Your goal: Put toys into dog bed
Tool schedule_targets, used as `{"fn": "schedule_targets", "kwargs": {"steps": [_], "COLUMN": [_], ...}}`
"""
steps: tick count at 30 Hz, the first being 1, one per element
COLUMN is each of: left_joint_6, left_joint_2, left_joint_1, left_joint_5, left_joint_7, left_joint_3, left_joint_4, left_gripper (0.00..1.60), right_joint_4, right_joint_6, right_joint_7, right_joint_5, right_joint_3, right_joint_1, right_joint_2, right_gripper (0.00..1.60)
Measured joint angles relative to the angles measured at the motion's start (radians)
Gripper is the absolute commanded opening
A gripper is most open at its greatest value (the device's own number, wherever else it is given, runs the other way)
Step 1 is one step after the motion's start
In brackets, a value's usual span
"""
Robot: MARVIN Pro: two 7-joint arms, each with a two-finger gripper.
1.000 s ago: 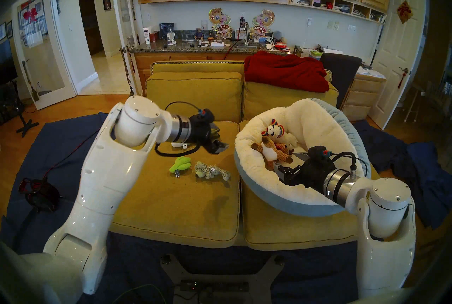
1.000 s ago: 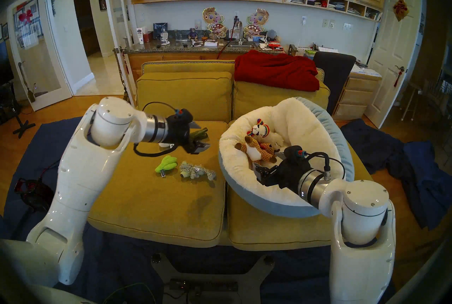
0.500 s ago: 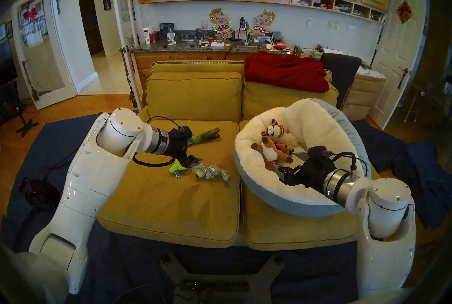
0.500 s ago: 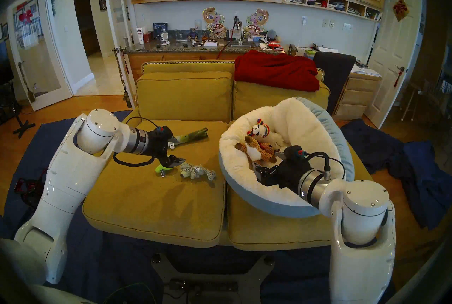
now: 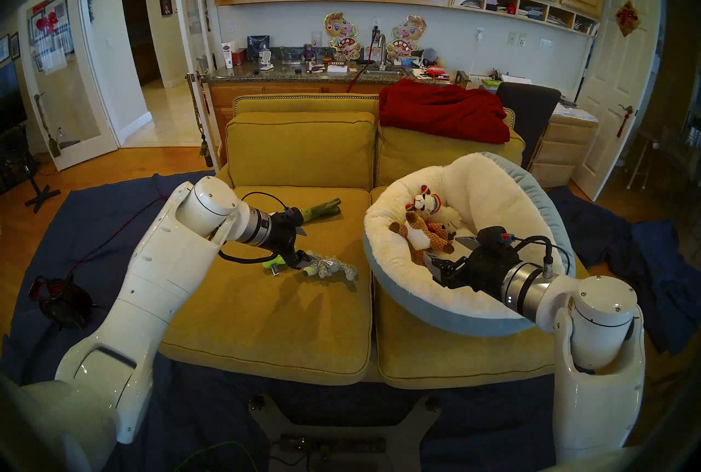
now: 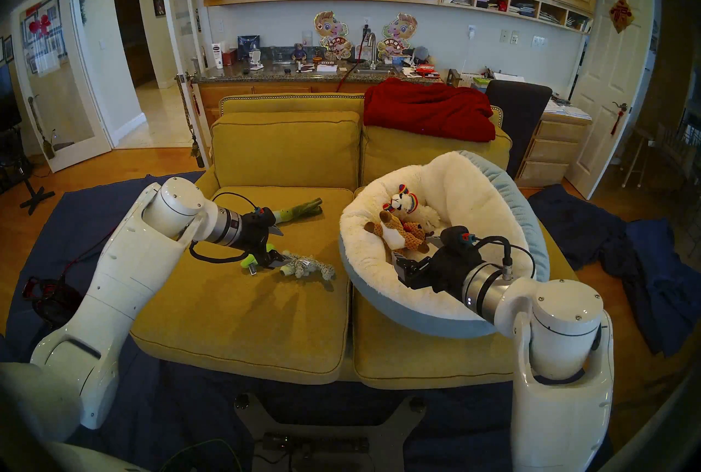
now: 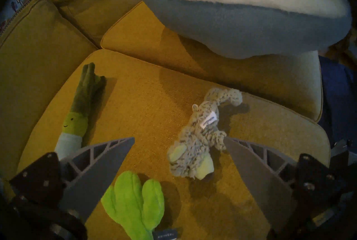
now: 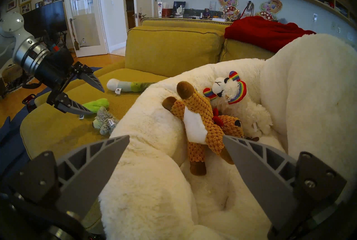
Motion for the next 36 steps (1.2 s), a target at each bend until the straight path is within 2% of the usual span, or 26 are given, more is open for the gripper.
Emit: {"fn": "schedule_targets", "kwargs": {"steps": [13,23,24,25,26,31,36], "left_joint_6": [-0.063,-0.119,-0.129,-0.133,-0.138,-0.162,-0.167], "left_joint_2": [-0.034,-0.059,-0.062,-0.064,-0.066,-0.071,-0.071], "left_joint_1": [-0.041,-0.039,-0.036,-0.033,-0.031,-0.009,0.012], "left_joint_5": [0.001,0.040,0.045,0.046,0.048,0.044,0.016], "left_joint_7": [-0.034,0.051,0.072,0.082,0.093,0.138,0.134], "left_joint_3": [0.059,0.093,0.092,0.090,0.088,0.068,0.038], "left_joint_4": [0.108,0.190,0.194,0.194,0.194,0.182,0.133], "left_gripper": [1.60,1.60,0.19,0.19,0.00,0.00,0.00], "right_joint_4": [0.000,0.000,-0.001,-0.001,-0.001,-0.001,0.000], "right_joint_6": [0.000,0.000,0.000,0.000,0.000,0.000,0.000], "right_joint_7": [0.000,0.000,0.000,0.000,0.000,0.000,0.000], "right_joint_5": [0.000,0.000,0.000,0.000,0.000,0.000,0.000], "right_joint_3": [0.000,0.000,0.000,0.000,0.000,0.000,0.000], "right_joint_1": [0.000,0.000,0.000,0.000,0.000,0.000,0.000], "right_joint_2": [0.000,0.000,0.000,0.000,0.000,0.000,0.000], "right_gripper": [1.60,1.60,1.60,1.60,1.60,1.60,1.60]}}
